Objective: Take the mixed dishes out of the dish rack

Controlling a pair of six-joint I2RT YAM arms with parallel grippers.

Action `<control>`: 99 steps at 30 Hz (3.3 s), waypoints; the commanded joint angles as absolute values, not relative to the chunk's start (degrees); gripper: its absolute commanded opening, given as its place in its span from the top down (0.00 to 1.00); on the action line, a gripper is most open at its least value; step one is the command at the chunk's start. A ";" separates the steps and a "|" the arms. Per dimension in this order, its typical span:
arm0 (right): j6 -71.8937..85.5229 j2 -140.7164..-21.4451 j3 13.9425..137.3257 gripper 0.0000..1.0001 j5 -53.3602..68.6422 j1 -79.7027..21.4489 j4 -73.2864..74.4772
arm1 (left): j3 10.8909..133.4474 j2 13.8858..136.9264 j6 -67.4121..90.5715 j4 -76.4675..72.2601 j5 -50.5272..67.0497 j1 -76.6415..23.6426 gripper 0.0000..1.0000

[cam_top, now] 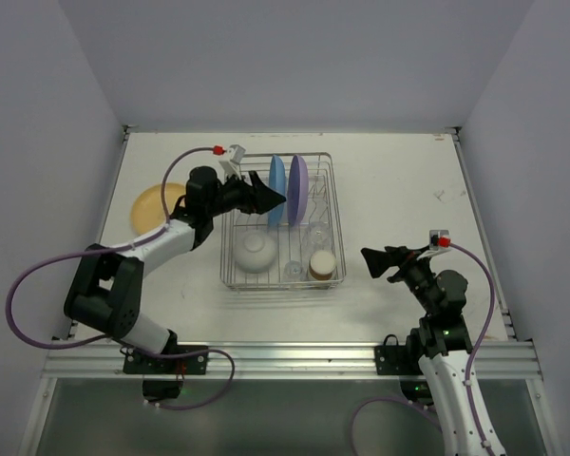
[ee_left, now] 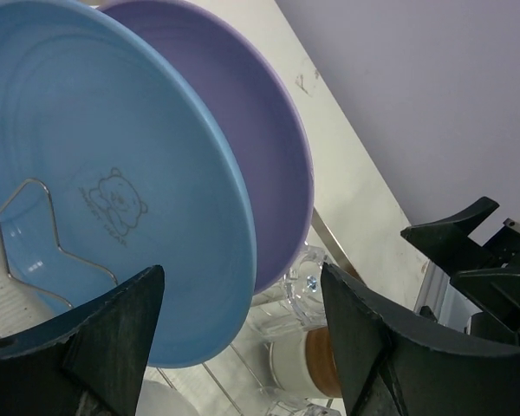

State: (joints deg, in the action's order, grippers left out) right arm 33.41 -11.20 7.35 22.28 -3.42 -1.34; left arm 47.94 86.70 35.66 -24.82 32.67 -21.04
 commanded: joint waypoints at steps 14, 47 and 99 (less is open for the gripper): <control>33.14 -11.34 7.65 0.01 23.73 -3.34 -4.04 | 53.17 90.79 37.18 -29.09 33.22 -22.41 0.57; 33.22 -11.51 7.65 0.01 23.99 -3.43 -4.22 | 53.79 86.57 35.68 -28.21 31.81 -22.50 1.00; 33.22 -12.22 7.65 0.01 24.43 -3.34 -4.48 | 68.03 65.92 19.25 11.77 -2.17 -21.27 1.00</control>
